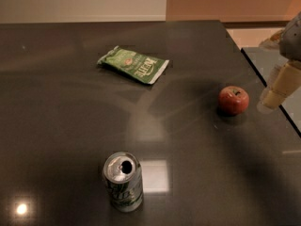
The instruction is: Move apple near green jalapeno chip bag
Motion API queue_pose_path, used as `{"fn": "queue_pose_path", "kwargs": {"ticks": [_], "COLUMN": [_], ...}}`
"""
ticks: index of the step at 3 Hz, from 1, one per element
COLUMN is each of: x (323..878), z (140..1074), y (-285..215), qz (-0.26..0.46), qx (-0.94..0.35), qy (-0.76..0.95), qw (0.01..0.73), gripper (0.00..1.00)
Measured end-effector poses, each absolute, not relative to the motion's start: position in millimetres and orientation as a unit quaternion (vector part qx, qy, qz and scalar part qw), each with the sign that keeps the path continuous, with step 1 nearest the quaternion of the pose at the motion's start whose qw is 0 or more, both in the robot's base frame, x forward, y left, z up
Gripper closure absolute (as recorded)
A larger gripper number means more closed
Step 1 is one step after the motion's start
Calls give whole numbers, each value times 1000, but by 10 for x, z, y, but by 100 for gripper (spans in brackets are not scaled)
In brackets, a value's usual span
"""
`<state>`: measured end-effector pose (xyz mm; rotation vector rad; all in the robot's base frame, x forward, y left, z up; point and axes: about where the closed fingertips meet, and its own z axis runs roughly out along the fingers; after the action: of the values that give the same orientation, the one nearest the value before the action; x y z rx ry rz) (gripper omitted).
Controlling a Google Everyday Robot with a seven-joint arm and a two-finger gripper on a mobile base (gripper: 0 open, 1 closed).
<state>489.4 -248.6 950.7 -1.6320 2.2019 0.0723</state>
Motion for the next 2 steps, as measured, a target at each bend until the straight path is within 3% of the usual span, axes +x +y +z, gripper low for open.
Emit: {"fn": "queue_pose_path", "kwargs": {"ticks": [2], "x": [5194], "z": [9097], "y": [-2610], "qz": [51], "qx": [-573], "qy": [792], "qw": [206], "gripper": [0]}}
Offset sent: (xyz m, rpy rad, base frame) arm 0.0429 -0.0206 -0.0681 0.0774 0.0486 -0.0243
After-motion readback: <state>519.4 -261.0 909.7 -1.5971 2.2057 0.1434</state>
